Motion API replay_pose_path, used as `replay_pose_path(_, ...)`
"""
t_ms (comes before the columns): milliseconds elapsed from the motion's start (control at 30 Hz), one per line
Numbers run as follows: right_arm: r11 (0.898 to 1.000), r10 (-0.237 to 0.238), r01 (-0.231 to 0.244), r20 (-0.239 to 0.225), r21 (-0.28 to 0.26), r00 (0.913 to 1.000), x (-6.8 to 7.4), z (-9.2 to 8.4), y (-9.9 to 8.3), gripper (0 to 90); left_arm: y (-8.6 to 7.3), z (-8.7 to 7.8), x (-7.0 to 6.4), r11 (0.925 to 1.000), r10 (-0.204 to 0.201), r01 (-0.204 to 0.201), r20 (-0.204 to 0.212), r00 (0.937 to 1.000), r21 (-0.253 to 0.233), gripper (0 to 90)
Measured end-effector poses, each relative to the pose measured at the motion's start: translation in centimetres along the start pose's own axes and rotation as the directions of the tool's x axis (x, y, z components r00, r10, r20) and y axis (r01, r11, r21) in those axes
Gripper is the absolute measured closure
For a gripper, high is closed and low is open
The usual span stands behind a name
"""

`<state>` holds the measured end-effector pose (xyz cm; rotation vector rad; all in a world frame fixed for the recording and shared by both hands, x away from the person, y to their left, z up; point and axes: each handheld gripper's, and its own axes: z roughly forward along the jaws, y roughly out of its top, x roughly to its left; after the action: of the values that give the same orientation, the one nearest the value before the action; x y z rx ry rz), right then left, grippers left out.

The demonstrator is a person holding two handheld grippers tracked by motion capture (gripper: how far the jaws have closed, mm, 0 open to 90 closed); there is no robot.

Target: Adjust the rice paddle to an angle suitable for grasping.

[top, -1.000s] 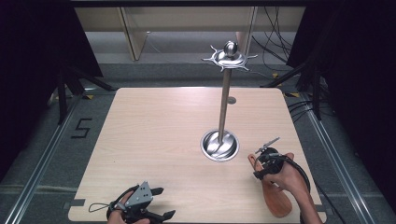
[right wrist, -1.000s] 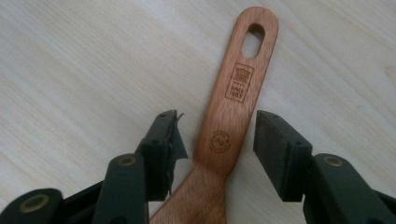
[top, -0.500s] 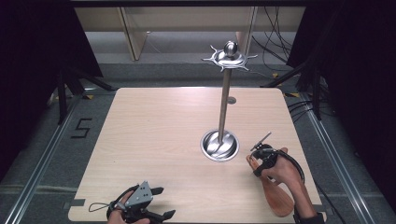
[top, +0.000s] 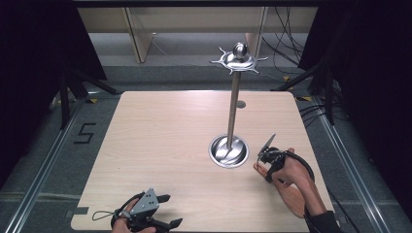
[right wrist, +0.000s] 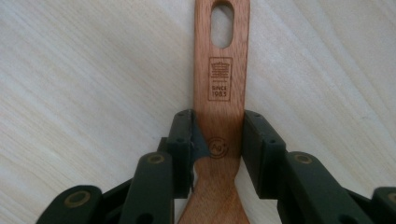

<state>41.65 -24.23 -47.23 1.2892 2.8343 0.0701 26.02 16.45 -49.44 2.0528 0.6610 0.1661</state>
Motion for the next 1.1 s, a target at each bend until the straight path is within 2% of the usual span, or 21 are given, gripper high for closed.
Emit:
replay_pose_path(33,1.000,0.025,-0.025,-0.003,-0.002,0.9997,0.2,-0.1,-0.1,66.8,0.0,0.0,-0.1,1.0000,-0.004,0.004,-0.008,1.0000,0.002,14.9)
replay_pose_path(133,0.992,0.008,-0.008,-0.003,-0.122,1.0000,-0.7,-1.4,-1.4,66.9,-0.1,0.1,0.0,0.9996,-0.027,0.027,-0.015,0.9995,0.006,14.9)
replay_pose_path(200,0.990,0.025,-0.027,-0.010,-0.139,0.9996,-0.7,-1.9,-1.8,66.9,-0.1,0.2,0.0,0.9997,-0.025,0.025,-0.018,0.9995,-0.002,14.8)
replay_pose_path(233,0.979,0.039,-0.040,-0.012,-0.200,0.9992,-1.0,-2.6,-2.8,66.9,-0.1,0.2,-0.2,0.9987,-0.047,0.047,-0.011,0.9988,-0.019,14.9)
replay_pose_path(300,0.974,0.048,-0.052,-0.025,-0.220,0.9985,-1.1,-2.8,-3.2,66.9,0.0,0.0,0.1,0.9996,-0.018,0.018,-0.012,0.9998,0.020,14.9)
replay_pose_path(400,0.951,0.050,-0.060,-0.044,-0.304,0.9978,-1.2,-3.8,-4.7,66.9,0.0,0.1,0.1,0.9998,-0.009,0.009,-0.013,0.9999,0.020,14.9)
replay_pose_path(433,0.945,0.076,-0.091,-0.061,-0.314,0.9953,-1.0,-4.1,-5.1,66.9,0.0,0.1,0.1,0.9997,-0.002,0.002,-0.009,1.0000,0.024,14.9)
replay_pose_path(467,0.930,0.064,-0.080,-0.056,-0.359,0.9964,-1.5,-4.6,-5.9,67.0,0.1,0.1,0.1,0.9998,0.008,-0.008,-0.017,0.9998,0.019,14.9)
replay_pose_path(600,0.916,0.076,-0.095,-0.064,-0.390,0.9951,-1.6,-5.3,-6.6,67.0,0.1,0.2,0.0,1.0000,-0.003,0.003,-0.009,1.0000,0.005,14.8)
replay_pose_path(633,0.908,0.079,-0.097,-0.062,-0.407,0.9950,-1.7,-5.6,-6.8,67.0,0.1,0.1,0.1,0.9996,0.014,-0.014,-0.010,0.9999,0.026,14.8)
replay_pose_path(667,0.902,0.079,-0.095,-0.055,-0.421,0.9953,-1.9,-5.9,-7.0,67.0,0.0,0.2,-0.1,0.9997,-0.022,0.022,-0.017,0.9996,0.014,14.8)
replay_pose_path(700,0.888,0.071,-0.085,-0.047,-0.452,0.9963,-2.2,-6.5,-7.3,67.0,0.1,0.2,0.0,1.0000,0.005,-0.005,-0.007,1.0000,0.007,14.8)
replay_pose_path(767,0.874,0.056,-0.071,-0.045,-0.481,0.9974,-2.4,-6.9,-7.6,67.0,0.0,0.2,-0.2,0.9995,-0.030,0.030,-0.008,0.9995,0.002,14.8)
replay_pose_path(800,0.874,0.056,-0.071,-0.045,-0.481,0.9974,-2.4,-6.9,-7.6,67.0,0.0,0.2,-0.2,0.9995,-0.032,0.032,-0.007,0.9995,0.000,14.8)
replay_pose_path(833,0.851,0.046,-0.051,-0.023,-0.523,0.9987,-2.5,-7.2,-7.9,67.0,0.0,0.2,-0.2,0.9995,-0.032,0.032,-0.008,0.9995,-0.001,14.8)
replay_pose_path(867,0.851,0.046,-0.051,-0.023,-0.523,0.9987,-2.5,-7.2,-7.9,67.0,0.0,0.1,-0.1,0.9996,-0.025,0.025,0.000,0.9997,0.010,14.8)
replay_pose_path(900,0.842,0.055,-0.058,-0.021,-0.537,0.9983,-2.3,-7.6,-8.0,67.0,0.1,0.1,0.0,0.9999,0.008,-0.008,0.004,1.0000,0.012,14.8)
replay_pose_path(967,0.840,0.052,-0.058,-0.026,-0.540,0.9983,-2.2,-7.9,-8.0,67.0,0.0,0.1,-0.2,0.9996,-0.024,0.024,0.000,0.9997,0.012,14.9)
replay_pose_path(1000,0.818,0.070,-0.076,-0.032,-0.570,0.9970,-1.9,-8.5,-8.1,67.0,0.0,0.1,-0.1,0.9998,-0.018,0.018,-0.001,0.9998,0.011,14.9)
replay_pose_path(1067,0.824,0.063,-0.069,-0.031,-0.562,0.9976,-2.0,-9.0,-8.1,67.0,0.1,0.1,0.0,1.0000,0.003,-0.003,0.006,1.0000,0.007,14.8)
replay_pose_path(1100,0.802,0.077,-0.086,-0.041,-0.590,0.9962,-1.7,-9.1,-8.2,67.0,0.1,0.1,0.0,0.9999,0.008,-0.008,0.001,1.0000,0.011,14.9)
